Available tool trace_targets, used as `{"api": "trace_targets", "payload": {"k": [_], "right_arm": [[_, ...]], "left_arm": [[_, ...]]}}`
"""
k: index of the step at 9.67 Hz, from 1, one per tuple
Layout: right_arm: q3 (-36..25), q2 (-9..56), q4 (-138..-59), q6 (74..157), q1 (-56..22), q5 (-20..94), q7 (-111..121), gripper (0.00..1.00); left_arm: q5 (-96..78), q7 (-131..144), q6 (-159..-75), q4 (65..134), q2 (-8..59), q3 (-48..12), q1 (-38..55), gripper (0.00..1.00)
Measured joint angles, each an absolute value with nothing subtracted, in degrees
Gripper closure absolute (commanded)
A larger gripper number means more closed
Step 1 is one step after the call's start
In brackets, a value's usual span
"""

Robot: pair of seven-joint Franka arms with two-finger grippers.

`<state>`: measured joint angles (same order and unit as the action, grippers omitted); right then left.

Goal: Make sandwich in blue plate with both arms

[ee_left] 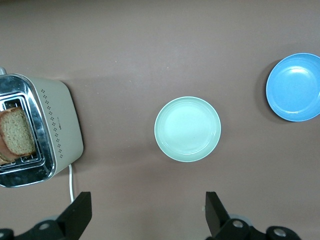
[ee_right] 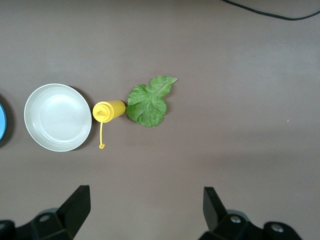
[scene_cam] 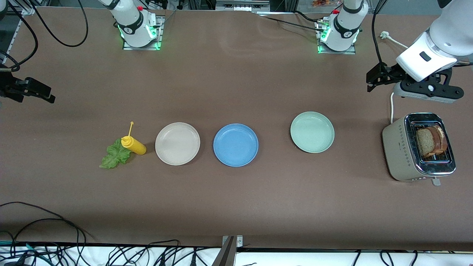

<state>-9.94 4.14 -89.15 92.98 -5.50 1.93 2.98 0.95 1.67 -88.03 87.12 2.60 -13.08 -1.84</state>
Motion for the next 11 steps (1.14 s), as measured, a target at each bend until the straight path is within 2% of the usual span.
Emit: {"api": "trace_targets", "payload": {"k": [11], "right_arm": [[-9.9, 4.1, -88.6, 93.0, -5.8, -0.7, 2.9, 0.0]], "left_arm": [[0.9, 2.2, -88.0, 87.1, 2.6, -13.5, -1.8, 0.0]]}}
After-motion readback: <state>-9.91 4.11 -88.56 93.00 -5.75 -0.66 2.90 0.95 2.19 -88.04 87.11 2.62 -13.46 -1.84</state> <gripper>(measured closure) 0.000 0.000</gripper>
